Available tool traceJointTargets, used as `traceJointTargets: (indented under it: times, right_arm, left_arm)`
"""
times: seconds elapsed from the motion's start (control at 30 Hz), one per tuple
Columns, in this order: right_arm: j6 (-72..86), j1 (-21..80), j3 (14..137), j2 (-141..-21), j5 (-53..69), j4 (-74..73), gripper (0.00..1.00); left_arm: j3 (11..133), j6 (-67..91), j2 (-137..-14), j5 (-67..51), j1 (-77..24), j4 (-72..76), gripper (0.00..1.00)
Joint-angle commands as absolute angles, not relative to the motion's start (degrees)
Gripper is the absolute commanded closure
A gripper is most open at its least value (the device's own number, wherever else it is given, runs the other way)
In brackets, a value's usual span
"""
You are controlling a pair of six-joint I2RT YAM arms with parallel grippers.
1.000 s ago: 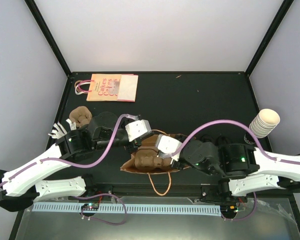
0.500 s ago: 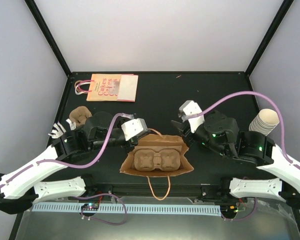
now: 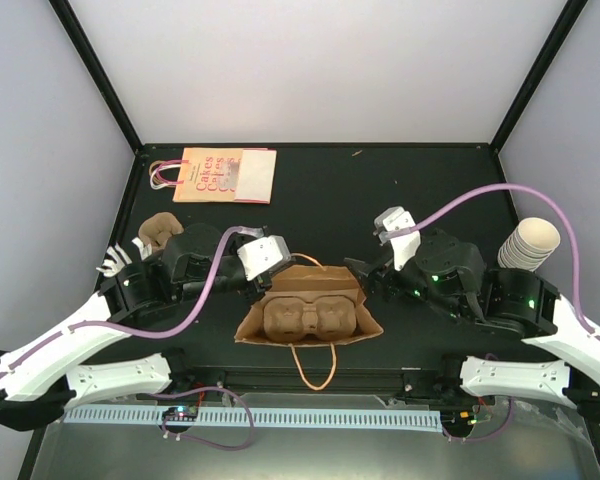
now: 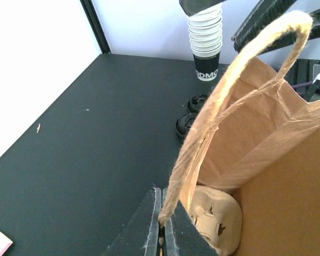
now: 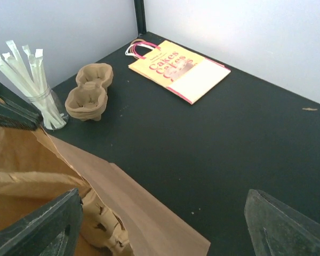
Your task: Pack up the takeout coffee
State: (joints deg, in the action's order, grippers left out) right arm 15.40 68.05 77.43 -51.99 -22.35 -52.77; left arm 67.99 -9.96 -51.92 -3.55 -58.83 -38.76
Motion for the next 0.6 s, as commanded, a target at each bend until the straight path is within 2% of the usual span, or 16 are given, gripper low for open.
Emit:
traceJointTargets:
  times: [0.0,0.47,0.57]
  right_arm:
    - [19.17,67.75,75.2,-51.54,-22.13,-53.22,0.14]
    - [22.7,67.74,67.88,-51.66,-12.9,-49.89,0.14]
    - [22.92,67.83,65.76,-51.76,-10.98,-49.09,0.16]
  left_arm:
    - [68.91,-11.91,-50.05,-1.41,-58.54,-38.92,0.98]
    - [65.98,-16.75,-47.46,-3.22,-58.54,-35.43,0.98]
    - [64.8,-17.01,-46.75,-4.39,-58.53,-34.38,0.98]
